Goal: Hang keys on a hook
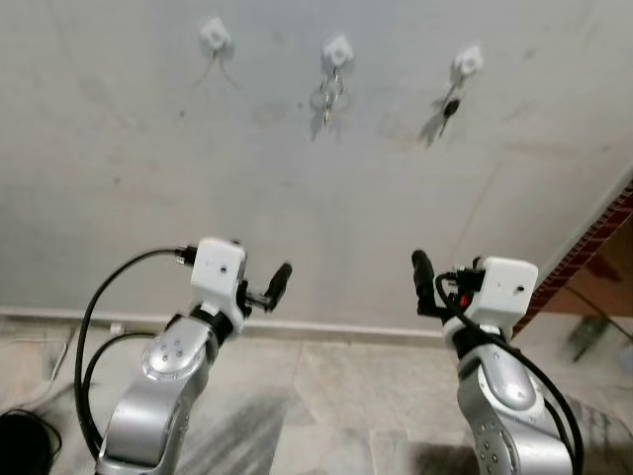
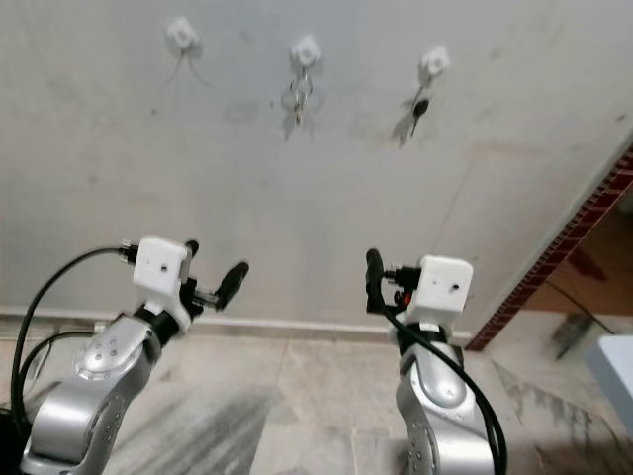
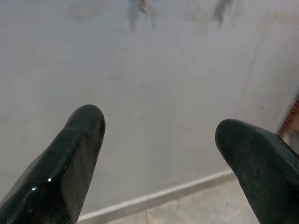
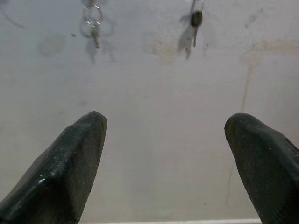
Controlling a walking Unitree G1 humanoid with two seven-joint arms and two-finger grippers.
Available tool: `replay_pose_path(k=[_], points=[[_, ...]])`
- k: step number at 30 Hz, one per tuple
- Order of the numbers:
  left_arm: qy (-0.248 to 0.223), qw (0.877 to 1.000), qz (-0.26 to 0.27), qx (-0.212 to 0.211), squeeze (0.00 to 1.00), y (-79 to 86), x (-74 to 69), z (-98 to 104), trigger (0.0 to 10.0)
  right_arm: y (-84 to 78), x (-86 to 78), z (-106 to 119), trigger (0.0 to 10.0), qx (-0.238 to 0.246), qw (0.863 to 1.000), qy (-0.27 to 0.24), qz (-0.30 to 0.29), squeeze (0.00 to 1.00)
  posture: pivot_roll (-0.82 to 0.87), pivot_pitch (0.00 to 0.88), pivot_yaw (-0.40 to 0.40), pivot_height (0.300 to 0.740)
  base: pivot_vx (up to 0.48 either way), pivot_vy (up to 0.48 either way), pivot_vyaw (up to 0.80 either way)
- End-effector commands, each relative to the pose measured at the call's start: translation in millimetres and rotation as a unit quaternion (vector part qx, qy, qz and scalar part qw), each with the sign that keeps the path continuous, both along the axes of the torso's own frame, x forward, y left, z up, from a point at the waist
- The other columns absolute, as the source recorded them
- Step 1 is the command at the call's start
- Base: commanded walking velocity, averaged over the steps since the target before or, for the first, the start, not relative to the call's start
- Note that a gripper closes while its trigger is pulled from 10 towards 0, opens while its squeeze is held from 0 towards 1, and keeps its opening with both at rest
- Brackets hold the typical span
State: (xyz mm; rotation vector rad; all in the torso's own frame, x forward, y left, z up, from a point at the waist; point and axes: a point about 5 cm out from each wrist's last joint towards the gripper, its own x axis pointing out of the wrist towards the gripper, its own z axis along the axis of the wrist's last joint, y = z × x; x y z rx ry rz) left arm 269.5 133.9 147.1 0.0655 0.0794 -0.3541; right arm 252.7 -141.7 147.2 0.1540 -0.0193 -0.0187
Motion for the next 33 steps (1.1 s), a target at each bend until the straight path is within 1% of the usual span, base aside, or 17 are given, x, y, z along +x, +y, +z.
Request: replay_pose_path(k=[1,5,9,15,19,20,31,33], points=[[0.001,1.0,-0.007,-0.003,0.0,-4.4,0.6,-1,10.0,-5.8,0.9,1,10.0,-0.007,1.0,-0.001,-0.008,0.0,0.13,0.033,-0.077,0.74,-0.259,0.0,0.0],[-0.004,1.0,-0.011,-0.004,0.0,-5.9,1.1,0,10.0,-5.9,1.5,1,10.0,-0.007,1.0,-0.001,-0.008,0.0,0.13,0.033,-0.078,0.74,0.0,0.0,0.0],[-0.005,0.999,-0.023,-0.028,0.0,-9.9,2.9,2,10.0,-5.3,3.6,3,10.0,-0.01,1.0,-0.005,-0.008,0.0,0.12,0.031,-0.078,0.74,0.0,0.0,0.0],[-0.01,0.999,-0.028,-0.037,0.0,-13.4,6.5,5,10.0,-5.5,8.8,7,10.0,-0.011,1.0,-0.013,-0.006,0.0,0.12,0.026,-0.075,0.74,0.0,0.0,0.0],[-0.013,0.999,-0.028,-0.044,0.0,-15.4,8.1,6,10.0,-5.1,11.9,8,10.0,-0.017,1.0,-0.013,-0.001,0.0,0.12,0.024,-0.078,0.74,0.0,0.0,-0.52],[-0.013,0.999,-0.028,-0.044,0.0,-15.6,8.5,6,10.0,-4.6,12.3,8,10.0,-0.012,1.0,-0.013,0.0,0.0,0.12,0.023,-0.081,0.74,0.0,0.0,-0.8],[-0.009,0.998,-0.022,-0.05,0.0,-16.6,9.0,4,10.0,-3.0,13.2,8,10.0,-0.018,1.0,-0.014,0.007,0.0,0.11,0.024,-0.087,0.74,0.0,0.0,-0.79],[-0.009,0.998,-0.022,-0.052,0.0,-17.1,8.9,3,10.0,-3.7,13.1,9,10.0,-0.019,1.0,-0.015,0.008,0.0,0.11,0.022,-0.089,0.74,0.0,0.0,0.0]])
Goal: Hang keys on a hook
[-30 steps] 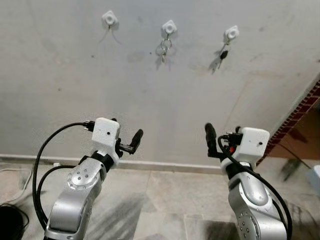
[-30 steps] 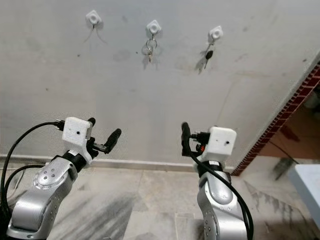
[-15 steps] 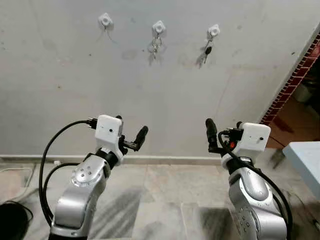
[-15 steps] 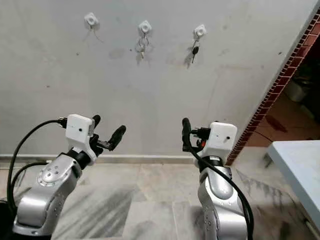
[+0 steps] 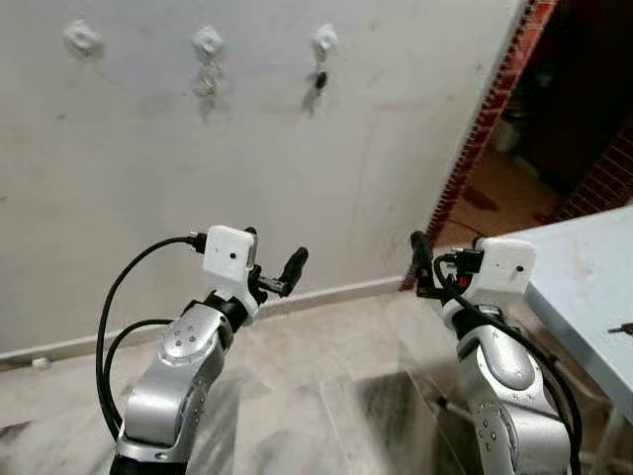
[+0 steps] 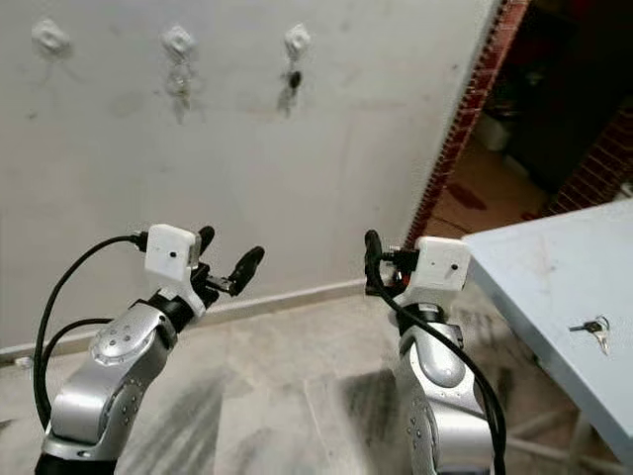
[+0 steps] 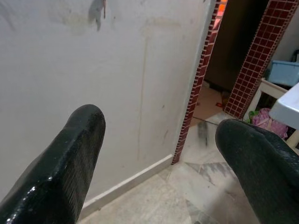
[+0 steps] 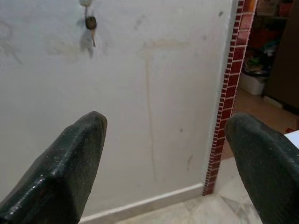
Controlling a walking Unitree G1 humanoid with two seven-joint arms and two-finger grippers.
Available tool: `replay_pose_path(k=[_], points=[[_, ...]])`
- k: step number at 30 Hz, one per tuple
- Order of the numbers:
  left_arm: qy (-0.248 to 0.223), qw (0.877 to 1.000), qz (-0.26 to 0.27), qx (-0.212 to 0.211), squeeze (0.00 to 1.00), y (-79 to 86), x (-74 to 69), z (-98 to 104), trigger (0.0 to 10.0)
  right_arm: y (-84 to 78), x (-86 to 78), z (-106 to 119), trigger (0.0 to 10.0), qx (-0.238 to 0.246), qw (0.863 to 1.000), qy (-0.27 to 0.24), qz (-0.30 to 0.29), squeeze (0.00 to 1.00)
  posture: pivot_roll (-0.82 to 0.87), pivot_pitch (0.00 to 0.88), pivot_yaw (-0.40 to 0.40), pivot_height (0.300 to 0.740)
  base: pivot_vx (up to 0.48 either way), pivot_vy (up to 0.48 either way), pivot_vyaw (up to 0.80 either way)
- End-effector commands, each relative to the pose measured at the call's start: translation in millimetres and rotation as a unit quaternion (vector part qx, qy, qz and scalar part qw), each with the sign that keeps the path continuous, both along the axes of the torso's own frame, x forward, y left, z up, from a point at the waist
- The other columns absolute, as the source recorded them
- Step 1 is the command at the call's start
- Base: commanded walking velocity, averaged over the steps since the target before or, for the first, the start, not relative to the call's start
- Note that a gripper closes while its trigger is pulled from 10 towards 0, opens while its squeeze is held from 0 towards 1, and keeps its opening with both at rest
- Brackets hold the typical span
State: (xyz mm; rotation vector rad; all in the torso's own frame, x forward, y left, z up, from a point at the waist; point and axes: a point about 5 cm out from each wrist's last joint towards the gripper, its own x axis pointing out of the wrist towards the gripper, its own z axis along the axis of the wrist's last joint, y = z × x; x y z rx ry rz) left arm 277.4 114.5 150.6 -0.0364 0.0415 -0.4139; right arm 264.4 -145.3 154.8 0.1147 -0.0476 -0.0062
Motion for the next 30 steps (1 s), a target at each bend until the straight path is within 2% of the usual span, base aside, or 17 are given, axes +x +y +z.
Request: replay_pose_path(k=[1,7,30], points=[[0.0,1.0,0.005,-0.001,0.0,2.2,1.4,0.3,10.0,-0.3,1.6,1.1,10.0,-0.001,1.0,-0.001,0.003,0.0,0.11,0.022,-0.089,0.74,0.0,0.0,0.0],[0.0,1.0,0.0,-0.003,0.0,2.3,1.6,0.1,10.0,0.8,2.4,1.8,10.0,-0.004,1.0,-0.003,0.008,0.0,0.11,0.019,-0.091,0.74,0.12,-0.139,0.0],[0.0,1.0,-0.008,-0.015,0.0,-0.6,1.4,1.4,10.0,1.3,3.3,0.0,10.0,-0.007,1.0,-0.001,0.01,0.0,0.11,0.018,-0.091,0.74,0.294,-0.353,0.0]])
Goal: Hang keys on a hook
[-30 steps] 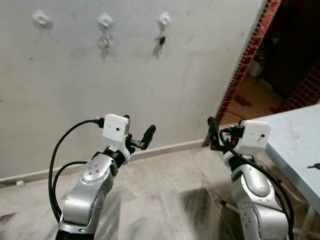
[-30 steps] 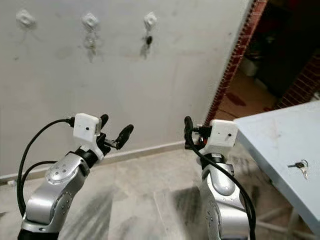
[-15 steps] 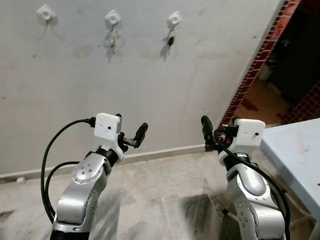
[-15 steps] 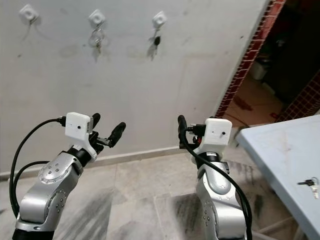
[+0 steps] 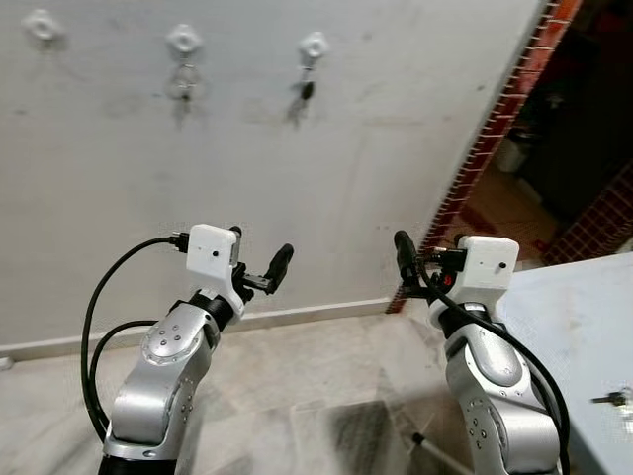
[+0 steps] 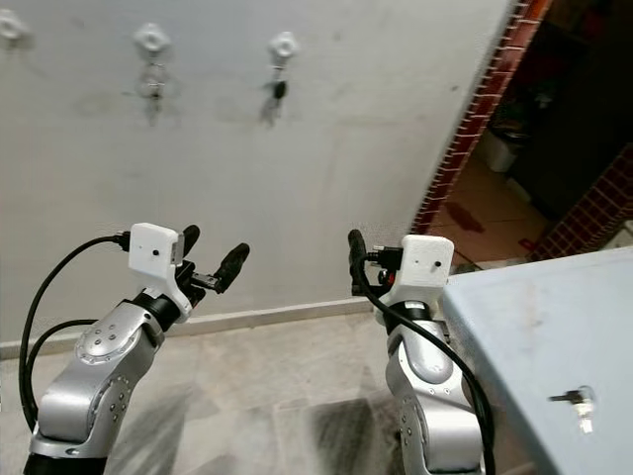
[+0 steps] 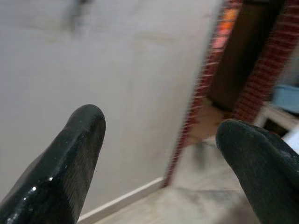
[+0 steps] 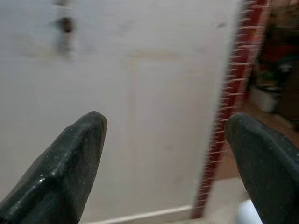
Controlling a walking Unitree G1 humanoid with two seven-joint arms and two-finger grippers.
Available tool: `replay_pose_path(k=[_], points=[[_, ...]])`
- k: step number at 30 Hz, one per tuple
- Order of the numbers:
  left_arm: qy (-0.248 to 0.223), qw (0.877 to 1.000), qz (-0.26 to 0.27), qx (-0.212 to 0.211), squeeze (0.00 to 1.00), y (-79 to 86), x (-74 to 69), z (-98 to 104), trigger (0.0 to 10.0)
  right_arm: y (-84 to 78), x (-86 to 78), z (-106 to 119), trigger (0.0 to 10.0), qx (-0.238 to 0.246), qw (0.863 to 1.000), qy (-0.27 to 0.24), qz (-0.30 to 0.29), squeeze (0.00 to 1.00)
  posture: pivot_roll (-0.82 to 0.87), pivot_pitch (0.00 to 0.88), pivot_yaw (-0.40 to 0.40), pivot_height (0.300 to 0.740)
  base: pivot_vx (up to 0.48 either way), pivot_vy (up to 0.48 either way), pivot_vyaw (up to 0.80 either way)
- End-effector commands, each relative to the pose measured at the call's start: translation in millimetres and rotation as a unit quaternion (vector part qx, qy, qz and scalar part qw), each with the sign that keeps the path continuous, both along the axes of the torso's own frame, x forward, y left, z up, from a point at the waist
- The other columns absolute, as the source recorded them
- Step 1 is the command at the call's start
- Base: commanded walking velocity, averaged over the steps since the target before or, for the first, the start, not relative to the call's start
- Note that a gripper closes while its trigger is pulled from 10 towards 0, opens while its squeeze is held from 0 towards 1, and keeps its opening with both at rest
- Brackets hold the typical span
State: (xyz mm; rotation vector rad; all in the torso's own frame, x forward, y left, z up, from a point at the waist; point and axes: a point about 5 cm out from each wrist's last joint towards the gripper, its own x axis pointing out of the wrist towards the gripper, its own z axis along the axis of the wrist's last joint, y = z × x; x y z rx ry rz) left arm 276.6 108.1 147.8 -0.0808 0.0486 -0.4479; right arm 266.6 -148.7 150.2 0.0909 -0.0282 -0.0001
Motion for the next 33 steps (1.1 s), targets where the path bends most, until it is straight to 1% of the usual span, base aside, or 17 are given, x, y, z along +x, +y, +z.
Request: replay_pose_path(k=[1,11,16,33], points=[[-0.008,1.0,0.009,0.007,0.0,5.8,2.0,4.1,10.0,4.9,1.3,4.7,10.0,0.005,1.0,-0.01,0.007,0.0,0.11,0.019,-0.091,0.74,0.244,-0.33,0.0],[0.008,1.0,0.025,0.001,0.0,8.4,1.1,-1.1,10.0,6.1,2.5,4.8,10.0,0.007,1.0,-0.01,0.008,0.0,0.12,0.019,-0.094,0.74,0.024,-0.034,0.0],[0.007,1.0,0.022,-0.002,0.0,6.4,0.6,-0.6,10.0,6.0,2.5,4.8,10.0,0.007,1.0,-0.009,0.008,0.0,0.12,0.02,-0.095,0.74,0.0,0.0,-0.79],[0.016,0.998,0.061,0.006,0.0,10.2,4.0,-3.5,10.0,5.9,3.4,6.0,10.0,0.004,1.0,-0.01,0.012,0.0,0.11,0.026,-0.099,0.74,0.0,0.0,-0.77]])
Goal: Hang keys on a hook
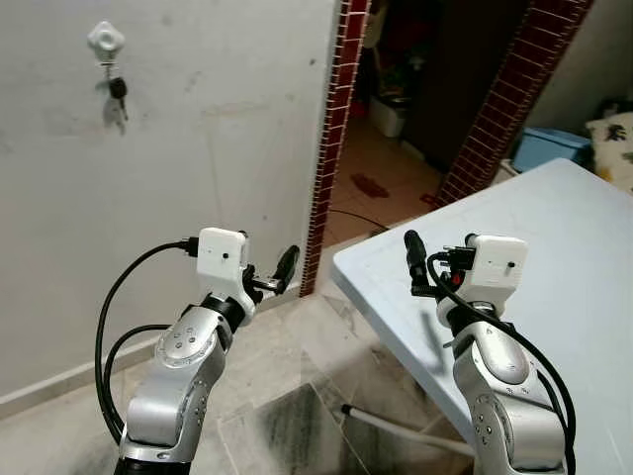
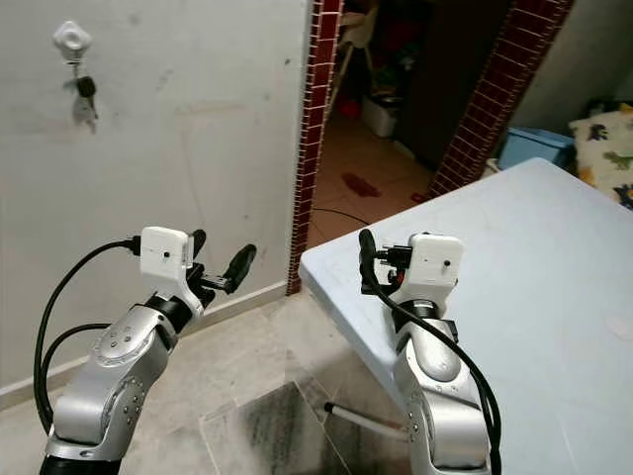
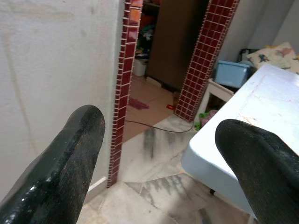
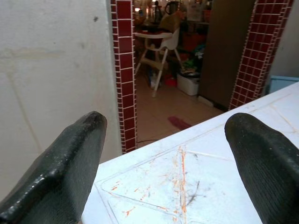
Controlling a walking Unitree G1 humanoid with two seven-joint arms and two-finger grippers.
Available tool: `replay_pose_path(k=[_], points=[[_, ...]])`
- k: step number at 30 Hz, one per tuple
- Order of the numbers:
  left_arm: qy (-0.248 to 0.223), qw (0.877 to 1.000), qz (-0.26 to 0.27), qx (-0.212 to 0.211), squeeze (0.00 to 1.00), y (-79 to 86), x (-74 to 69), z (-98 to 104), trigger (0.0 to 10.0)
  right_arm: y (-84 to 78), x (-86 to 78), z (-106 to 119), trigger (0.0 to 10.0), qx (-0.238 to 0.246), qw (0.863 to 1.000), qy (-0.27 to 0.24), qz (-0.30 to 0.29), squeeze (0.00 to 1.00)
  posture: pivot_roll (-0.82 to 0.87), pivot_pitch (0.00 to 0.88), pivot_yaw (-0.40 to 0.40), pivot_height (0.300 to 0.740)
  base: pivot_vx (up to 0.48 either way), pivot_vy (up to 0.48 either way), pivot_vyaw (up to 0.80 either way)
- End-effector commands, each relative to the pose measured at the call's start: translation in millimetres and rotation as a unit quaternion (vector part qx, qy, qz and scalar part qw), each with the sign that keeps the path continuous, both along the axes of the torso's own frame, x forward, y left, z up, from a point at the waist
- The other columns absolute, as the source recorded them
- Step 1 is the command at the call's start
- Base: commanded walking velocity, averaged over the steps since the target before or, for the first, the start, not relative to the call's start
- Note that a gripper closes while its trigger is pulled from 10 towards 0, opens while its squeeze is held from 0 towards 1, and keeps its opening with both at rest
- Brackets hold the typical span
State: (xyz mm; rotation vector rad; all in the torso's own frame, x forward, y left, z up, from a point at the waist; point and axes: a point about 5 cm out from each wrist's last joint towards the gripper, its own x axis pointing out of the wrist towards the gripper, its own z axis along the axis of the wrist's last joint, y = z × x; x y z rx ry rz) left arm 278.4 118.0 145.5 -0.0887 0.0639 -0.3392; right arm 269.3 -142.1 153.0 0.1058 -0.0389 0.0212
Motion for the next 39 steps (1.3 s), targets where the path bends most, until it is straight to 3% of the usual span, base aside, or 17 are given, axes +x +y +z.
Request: replay_pose_path(k=[1,9,33,39], points=[[0.006,1.0,0.008,0.007,0.0,0.6,2.4,-0.9,10.0,-0.6,0.8,3.1,10.0,-0.003,1.0,-0.004,0.001,0.0,0.11,0.026,-0.099,0.74,0.0,0.0,-0.73],[0.008,1.0,0.016,0.01,0.0,1.7,2.6,-1.1,10.0,-0.9,0.7,2.8,10.0,-0.003,1.0,-0.004,0.001,0.0,0.11,0.029,-0.099,0.74,0.0,0.0,-0.67],[0.012,1.0,0.015,0.019,0.0,3.5,3.0,-1.5,10.0,2.0,0.8,2.6,10.0,-0.001,1.0,-0.007,0.004,0.0,0.12,0.027,-0.093,0.74,0.0,0.0,0.0],[0.011,1.0,0.014,0.02,0.0,3.8,3.1,-1.3,10.0,2.2,1.5,2.3,10.0,0.0,1.0,-0.008,0.004,0.0,0.13,0.023,-0.095,0.74,-0.261,0.0,0.0]])
